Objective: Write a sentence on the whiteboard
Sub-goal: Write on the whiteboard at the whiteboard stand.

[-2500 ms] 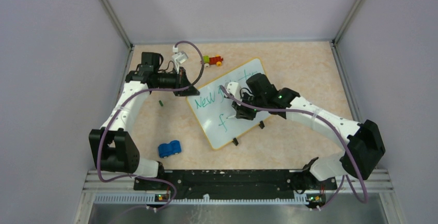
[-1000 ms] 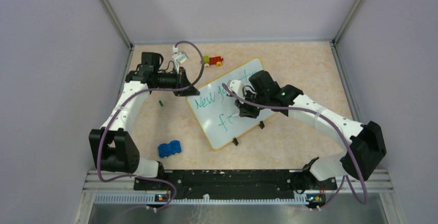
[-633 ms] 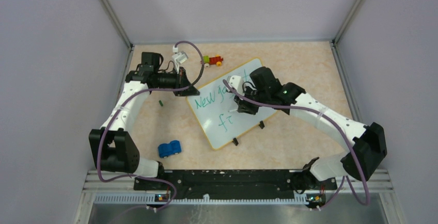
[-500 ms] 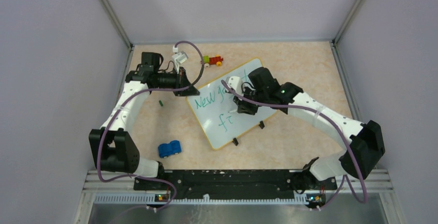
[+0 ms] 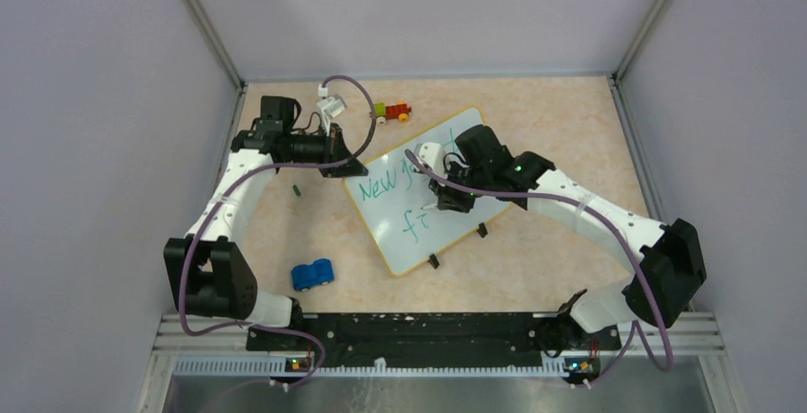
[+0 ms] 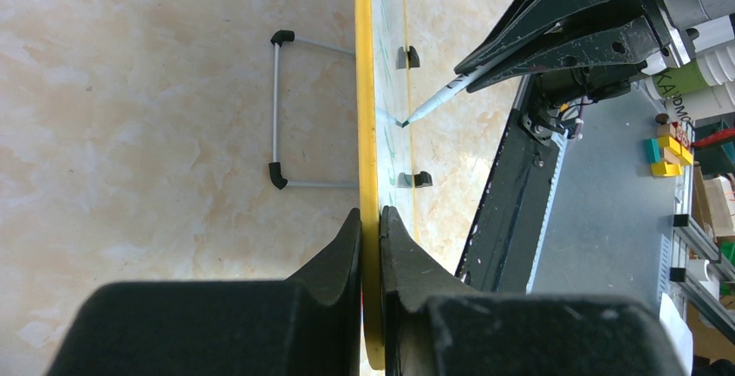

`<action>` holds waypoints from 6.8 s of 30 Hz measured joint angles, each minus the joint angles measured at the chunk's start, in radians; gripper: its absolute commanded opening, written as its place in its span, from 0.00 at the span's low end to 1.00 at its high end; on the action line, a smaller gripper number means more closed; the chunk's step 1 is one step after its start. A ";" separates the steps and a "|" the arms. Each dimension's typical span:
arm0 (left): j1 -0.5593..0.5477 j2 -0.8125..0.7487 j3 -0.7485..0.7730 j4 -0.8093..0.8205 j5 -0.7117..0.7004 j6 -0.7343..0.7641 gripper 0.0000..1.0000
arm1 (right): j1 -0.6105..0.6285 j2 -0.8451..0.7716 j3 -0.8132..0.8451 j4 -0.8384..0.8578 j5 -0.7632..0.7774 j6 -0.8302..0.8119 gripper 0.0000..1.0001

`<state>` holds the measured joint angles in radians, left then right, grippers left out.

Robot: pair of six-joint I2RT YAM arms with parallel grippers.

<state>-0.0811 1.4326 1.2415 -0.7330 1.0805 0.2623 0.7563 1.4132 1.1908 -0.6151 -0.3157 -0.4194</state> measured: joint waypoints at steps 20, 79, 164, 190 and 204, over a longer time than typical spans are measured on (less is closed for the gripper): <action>0.000 0.000 0.000 0.000 0.002 -0.001 0.00 | -0.037 -0.073 -0.066 -0.013 -0.002 -0.005 0.00; 0.000 0.001 0.000 0.000 0.000 0.000 0.00 | -0.079 -0.029 -0.076 0.016 -0.054 0.019 0.00; 0.000 0.005 0.000 0.006 0.001 0.002 0.00 | -0.113 -0.032 -0.125 -0.020 -0.071 0.003 0.00; 0.000 0.006 0.000 0.007 0.000 0.002 0.00 | -0.164 -0.030 0.016 -0.029 -0.017 -0.008 0.00; 0.000 0.006 0.000 0.007 -0.001 0.002 0.00 | -0.166 -0.032 -0.054 -0.023 -0.072 -0.006 0.00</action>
<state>-0.0811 1.4384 1.2415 -0.7261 1.0798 0.2642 0.5907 1.3815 1.1370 -0.6376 -0.3874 -0.4252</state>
